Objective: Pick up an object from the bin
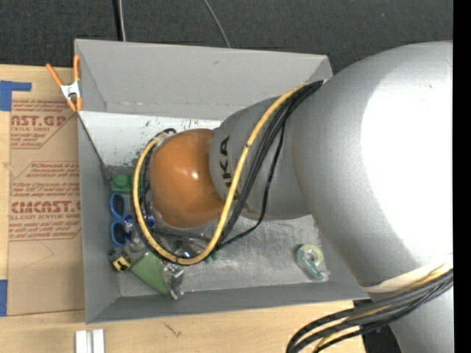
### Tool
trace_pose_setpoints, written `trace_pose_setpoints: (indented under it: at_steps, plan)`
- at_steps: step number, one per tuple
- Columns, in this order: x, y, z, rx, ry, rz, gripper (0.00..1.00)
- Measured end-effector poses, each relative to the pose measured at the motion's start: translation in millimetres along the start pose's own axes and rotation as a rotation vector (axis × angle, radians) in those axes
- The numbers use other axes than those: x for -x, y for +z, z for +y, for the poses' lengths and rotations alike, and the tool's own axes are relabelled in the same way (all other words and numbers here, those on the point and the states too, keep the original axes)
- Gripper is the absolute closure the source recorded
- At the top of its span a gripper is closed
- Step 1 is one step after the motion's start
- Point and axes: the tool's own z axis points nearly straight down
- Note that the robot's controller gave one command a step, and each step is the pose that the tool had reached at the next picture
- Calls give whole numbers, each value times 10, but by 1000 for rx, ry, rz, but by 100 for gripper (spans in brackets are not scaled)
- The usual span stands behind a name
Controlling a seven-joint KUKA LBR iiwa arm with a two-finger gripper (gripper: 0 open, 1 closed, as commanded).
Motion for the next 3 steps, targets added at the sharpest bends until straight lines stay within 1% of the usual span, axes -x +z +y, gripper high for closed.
trace_pose_setpoints:
  at_steps: [1,2,3]
  plan:
    - [-1,2,7,2,2,2,100]
    - [-1,-614,15,-2,1,-37,100]
    - [2,-961,24,-1,1,-34,100]
